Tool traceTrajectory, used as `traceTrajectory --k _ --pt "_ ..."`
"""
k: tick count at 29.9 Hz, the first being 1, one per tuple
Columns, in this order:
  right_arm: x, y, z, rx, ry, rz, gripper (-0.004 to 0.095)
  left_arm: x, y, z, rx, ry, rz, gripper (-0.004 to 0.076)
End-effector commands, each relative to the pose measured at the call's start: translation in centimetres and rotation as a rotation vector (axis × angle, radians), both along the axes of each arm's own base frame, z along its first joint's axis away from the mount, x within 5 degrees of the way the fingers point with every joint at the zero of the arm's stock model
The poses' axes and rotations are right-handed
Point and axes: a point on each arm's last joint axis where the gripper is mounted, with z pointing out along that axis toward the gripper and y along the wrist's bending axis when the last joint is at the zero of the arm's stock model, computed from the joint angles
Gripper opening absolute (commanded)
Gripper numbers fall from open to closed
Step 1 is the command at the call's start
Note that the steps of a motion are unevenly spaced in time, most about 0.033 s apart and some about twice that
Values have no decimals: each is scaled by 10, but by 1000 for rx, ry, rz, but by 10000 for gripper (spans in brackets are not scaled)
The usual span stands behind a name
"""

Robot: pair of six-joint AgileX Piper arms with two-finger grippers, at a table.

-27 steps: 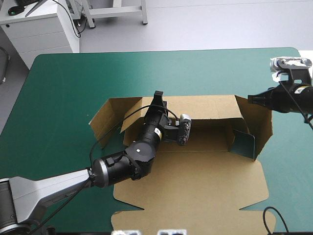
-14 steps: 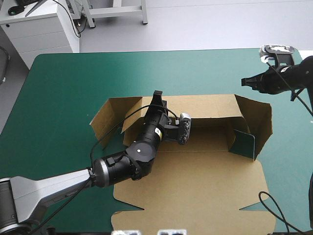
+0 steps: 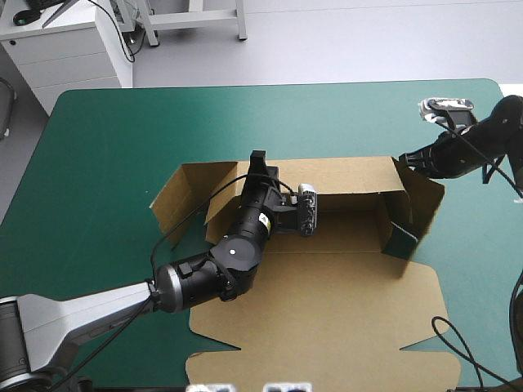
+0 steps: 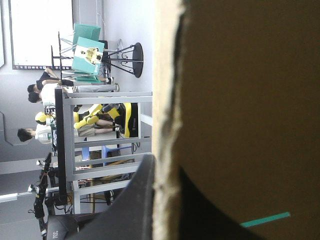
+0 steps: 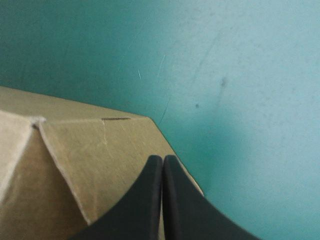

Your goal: Fold the box

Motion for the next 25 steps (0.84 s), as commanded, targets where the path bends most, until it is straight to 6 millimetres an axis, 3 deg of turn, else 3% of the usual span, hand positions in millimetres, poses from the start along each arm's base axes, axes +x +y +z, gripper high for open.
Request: traceTrajectory --k 1,7,17,25 --pt "-22 5 22 19 -91 25 -14 -2 4 17 -65 -24 26 -8" --pt "-49 10 12 30 -168 38 -14 -2 4 17 -65 -24 26 -8" --pt "-93 22 -24 87 -412 53 -14 -2 4 15 -73 -4 41 -8" --pt "-111 25 -50 48 -488 128 -12 1 -2 0 -33 27 48 -8"
